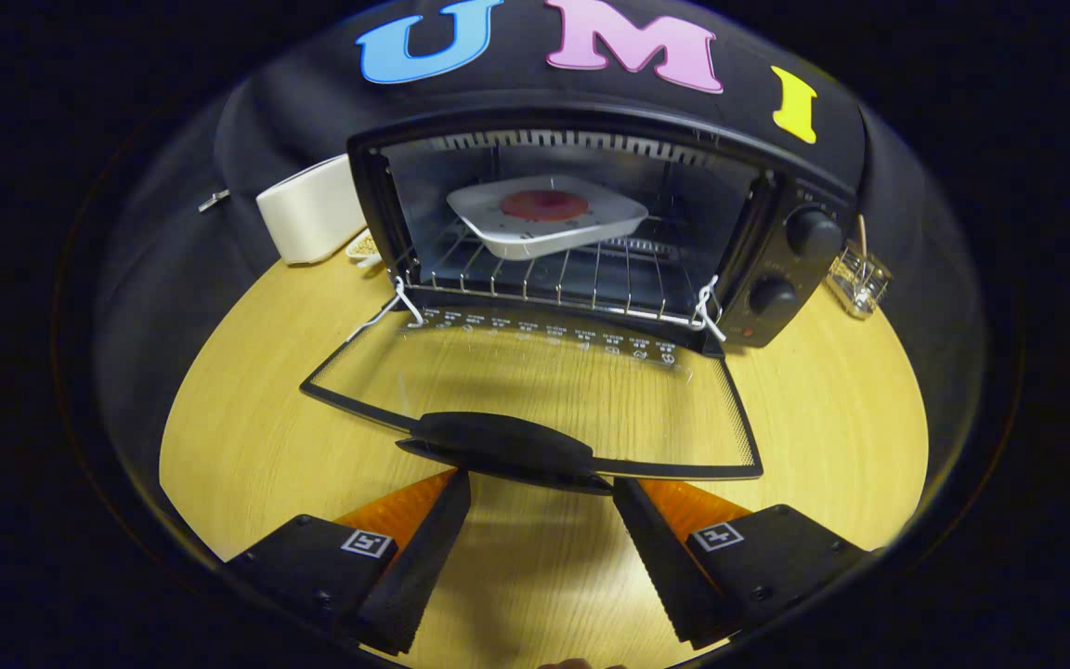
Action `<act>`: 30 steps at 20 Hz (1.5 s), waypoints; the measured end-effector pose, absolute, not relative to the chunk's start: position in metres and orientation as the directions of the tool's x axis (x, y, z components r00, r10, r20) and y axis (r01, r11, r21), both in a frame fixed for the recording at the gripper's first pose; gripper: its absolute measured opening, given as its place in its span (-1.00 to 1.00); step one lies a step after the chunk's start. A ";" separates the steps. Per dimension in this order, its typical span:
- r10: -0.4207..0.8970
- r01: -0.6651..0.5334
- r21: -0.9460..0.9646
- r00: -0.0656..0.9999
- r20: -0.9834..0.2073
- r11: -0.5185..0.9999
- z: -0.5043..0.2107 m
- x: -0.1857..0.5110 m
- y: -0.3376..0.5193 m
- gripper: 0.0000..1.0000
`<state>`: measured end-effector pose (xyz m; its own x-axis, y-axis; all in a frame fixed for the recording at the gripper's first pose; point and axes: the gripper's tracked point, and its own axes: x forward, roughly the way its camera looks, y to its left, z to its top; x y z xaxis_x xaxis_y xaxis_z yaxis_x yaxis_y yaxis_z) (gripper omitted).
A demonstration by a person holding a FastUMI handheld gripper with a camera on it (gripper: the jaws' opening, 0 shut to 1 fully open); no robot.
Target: Open the toaster oven, put the food inside, and close the toaster oven door.
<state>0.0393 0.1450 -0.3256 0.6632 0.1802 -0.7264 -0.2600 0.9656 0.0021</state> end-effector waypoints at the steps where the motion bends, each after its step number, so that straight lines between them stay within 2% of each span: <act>1: 0.188 -0.269 -0.005 0.684 -0.705 0.963 -0.315 0.039 0.147 1.00; 7: 0.222 -0.276 -0.013 0.798 -0.560 0.961 -0.254 0.053 0.147 1.00; 11: 0.201 -0.225 0.004 0.862 -0.466 0.974 -0.198 0.078 0.139 1.00; 15: 0.199 -0.194 0.049 0.926 -0.322 0.980 -0.125 0.079 0.124 1.00; 23: 0.104 -0.100 0.047 0.991 -0.081 0.994 -0.014 0.031 0.040 1.00; 30: 0.009 -0.009 0.028 1.000 -0.003 1.000 0.006 -0.044 -0.020 0.99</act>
